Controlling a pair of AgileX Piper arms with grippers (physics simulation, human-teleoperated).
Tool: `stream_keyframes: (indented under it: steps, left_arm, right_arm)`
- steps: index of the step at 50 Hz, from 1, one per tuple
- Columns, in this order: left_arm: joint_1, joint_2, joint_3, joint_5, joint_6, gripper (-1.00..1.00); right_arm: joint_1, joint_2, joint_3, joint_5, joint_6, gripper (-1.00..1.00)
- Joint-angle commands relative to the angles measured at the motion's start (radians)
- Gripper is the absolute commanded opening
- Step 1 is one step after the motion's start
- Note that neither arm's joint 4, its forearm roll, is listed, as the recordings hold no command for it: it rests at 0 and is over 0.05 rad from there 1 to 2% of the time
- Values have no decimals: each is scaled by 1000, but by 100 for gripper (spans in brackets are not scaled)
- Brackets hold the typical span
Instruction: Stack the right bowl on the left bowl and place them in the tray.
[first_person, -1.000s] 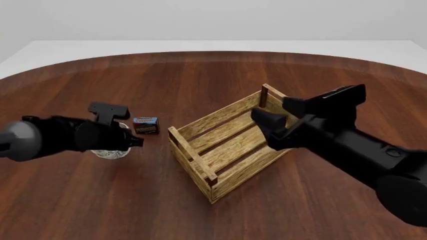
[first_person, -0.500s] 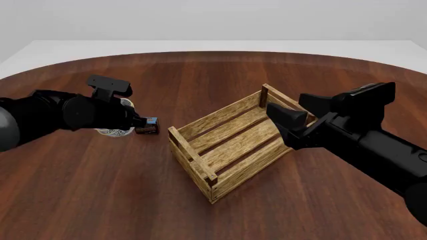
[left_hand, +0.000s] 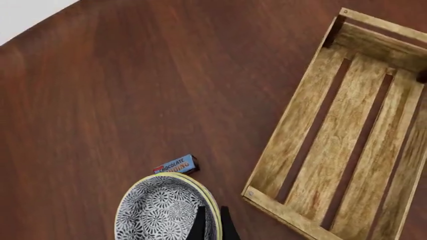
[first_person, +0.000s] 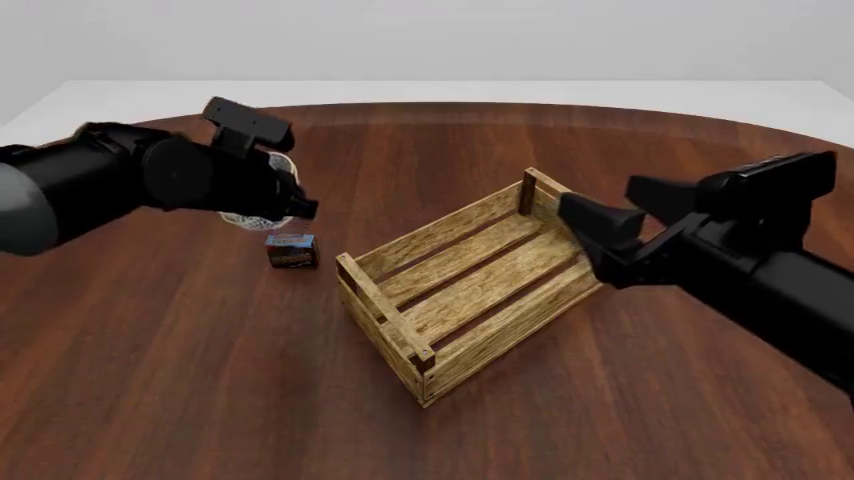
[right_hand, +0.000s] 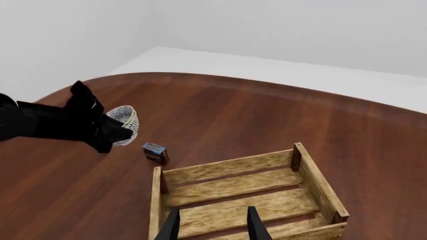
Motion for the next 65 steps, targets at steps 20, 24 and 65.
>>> stream_keyframes:
  steps: [20,24,65]
  left_arm:
    - [5,-21,12,-4,-25,-100]
    - [-1,-8,-9,12,-15,-100]
    - [-248,375,-481,226,13,-100]
  right_arm:
    - [-9,9,-11,20,-19,100]
    - [-11,7,-13,23,-19,100]
    - [-32,-77,-32,94,-10,100]
